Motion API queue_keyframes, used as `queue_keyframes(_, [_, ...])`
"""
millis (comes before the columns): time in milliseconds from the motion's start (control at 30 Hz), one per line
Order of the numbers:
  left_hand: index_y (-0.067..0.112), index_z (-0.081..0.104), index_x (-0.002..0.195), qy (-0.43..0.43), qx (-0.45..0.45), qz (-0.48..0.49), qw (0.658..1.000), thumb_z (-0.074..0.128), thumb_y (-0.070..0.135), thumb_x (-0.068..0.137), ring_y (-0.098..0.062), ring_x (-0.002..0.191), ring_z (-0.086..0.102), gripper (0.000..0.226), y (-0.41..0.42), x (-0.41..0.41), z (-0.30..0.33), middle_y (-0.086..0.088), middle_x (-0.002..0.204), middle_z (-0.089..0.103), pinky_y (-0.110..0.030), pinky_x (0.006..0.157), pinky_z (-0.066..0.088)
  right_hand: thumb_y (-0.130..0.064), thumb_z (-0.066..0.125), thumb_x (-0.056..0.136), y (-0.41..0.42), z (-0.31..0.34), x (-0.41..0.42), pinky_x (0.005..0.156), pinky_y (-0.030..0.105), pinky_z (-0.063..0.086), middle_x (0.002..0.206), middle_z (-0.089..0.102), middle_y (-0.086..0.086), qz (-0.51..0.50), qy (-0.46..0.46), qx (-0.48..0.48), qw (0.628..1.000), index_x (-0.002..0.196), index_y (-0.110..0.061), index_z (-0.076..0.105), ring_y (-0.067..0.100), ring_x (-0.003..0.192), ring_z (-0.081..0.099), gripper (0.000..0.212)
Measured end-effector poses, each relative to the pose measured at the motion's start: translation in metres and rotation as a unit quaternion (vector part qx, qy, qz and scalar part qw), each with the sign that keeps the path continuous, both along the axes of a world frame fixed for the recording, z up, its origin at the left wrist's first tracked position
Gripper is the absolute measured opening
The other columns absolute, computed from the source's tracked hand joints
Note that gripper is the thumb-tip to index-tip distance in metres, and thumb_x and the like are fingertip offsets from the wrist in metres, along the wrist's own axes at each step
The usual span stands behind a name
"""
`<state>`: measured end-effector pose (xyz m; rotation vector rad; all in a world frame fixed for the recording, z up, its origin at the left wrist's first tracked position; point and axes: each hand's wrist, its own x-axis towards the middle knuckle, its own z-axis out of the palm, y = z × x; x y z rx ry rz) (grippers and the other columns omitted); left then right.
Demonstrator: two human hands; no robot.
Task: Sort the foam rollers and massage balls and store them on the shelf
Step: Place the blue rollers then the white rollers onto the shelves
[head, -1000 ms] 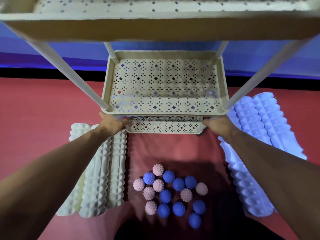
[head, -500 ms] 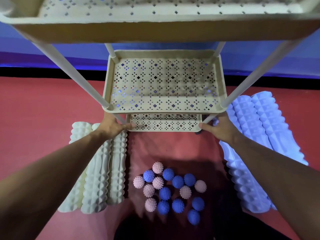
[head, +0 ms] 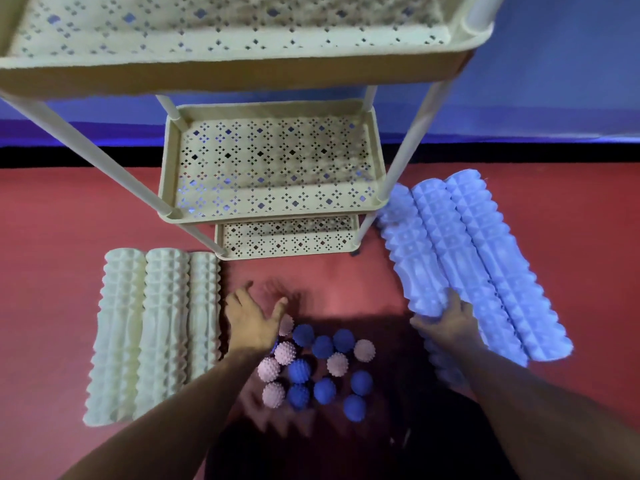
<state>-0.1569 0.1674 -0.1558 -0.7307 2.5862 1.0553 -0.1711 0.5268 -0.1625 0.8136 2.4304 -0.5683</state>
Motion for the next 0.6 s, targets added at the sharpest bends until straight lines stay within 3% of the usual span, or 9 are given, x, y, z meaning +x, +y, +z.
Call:
queue_keyframes(233, [0.008, 0.038, 0.145, -0.031, 0.069, -0.050, 0.996, 0.072, 0.040, 0.088, -0.028, 0.131, 0.041, 0.073, 0.052, 0.006, -0.015, -0.012, 0.140, 0.039, -0.034, 0.113, 0.029, -0.066, 0.083, 0.054, 0.026, -0.032, -0.006, 0.106, 0.049, 0.043, 0.141, 0.044, 0.011, -0.011, -0.026, -0.002, 1.000, 0.145, -0.021, 0.027, 0.035, 0.131, 0.048, 0.116])
queue_keyframes(333, [0.016, 0.042, 0.144, -0.050, 0.113, -0.067, 0.990, 0.070, 0.045, 0.090, -0.021, 0.131, 0.047, 0.068, 0.070, 0.002, -0.020, -0.002, 0.143, 0.041, -0.034, 0.113, 0.036, -0.070, 0.084, 0.046, 0.029, -0.034, -0.012, 0.093, 0.049, 0.052, 0.118, 0.056, 0.007, -0.022, -0.021, -0.018, 0.999, 0.121, -0.031, 0.030, 0.033, 0.104, 0.062, 0.100])
queue_keyframes(433, [0.019, 0.044, 0.146, -0.061, 0.134, -0.070, 0.987, 0.068, 0.048, 0.090, -0.017, 0.133, 0.048, 0.067, 0.081, 0.000, -0.021, 0.002, 0.144, 0.044, -0.037, 0.114, 0.038, -0.078, 0.082, 0.031, 0.046, -0.055, -0.014, 0.084, 0.049, 0.057, 0.098, 0.063, 0.001, -0.058, -0.034, -0.053, 0.996, 0.107, -0.038, 0.028, 0.027, 0.087, 0.068, 0.102])
queue_keyframes(500, [0.023, 0.043, 0.147, -0.068, 0.145, -0.065, 0.985, 0.067, 0.050, 0.090, -0.017, 0.132, 0.049, 0.067, 0.085, -0.002, -0.018, 0.003, 0.144, 0.043, -0.039, 0.113, 0.040, -0.086, 0.080, 0.021, 0.052, -0.065, -0.012, 0.084, 0.052, 0.057, 0.101, 0.064, 0.001, -0.064, -0.035, -0.046, 0.996, 0.108, -0.039, 0.027, 0.029, 0.089, 0.069, 0.112])
queue_keyframes(600, [0.025, 0.040, 0.148, -0.078, 0.140, -0.070, 0.985, 0.064, 0.056, 0.089, -0.017, 0.130, 0.050, 0.071, 0.082, -0.007, -0.011, 0.005, 0.144, 0.044, -0.041, 0.110, 0.043, -0.082, 0.080, 0.025, 0.036, -0.037, -0.021, 0.090, 0.052, 0.054, 0.114, 0.059, 0.004, -0.048, -0.027, -0.036, 0.998, 0.117, -0.036, 0.026, 0.032, 0.098, 0.066, 0.116])
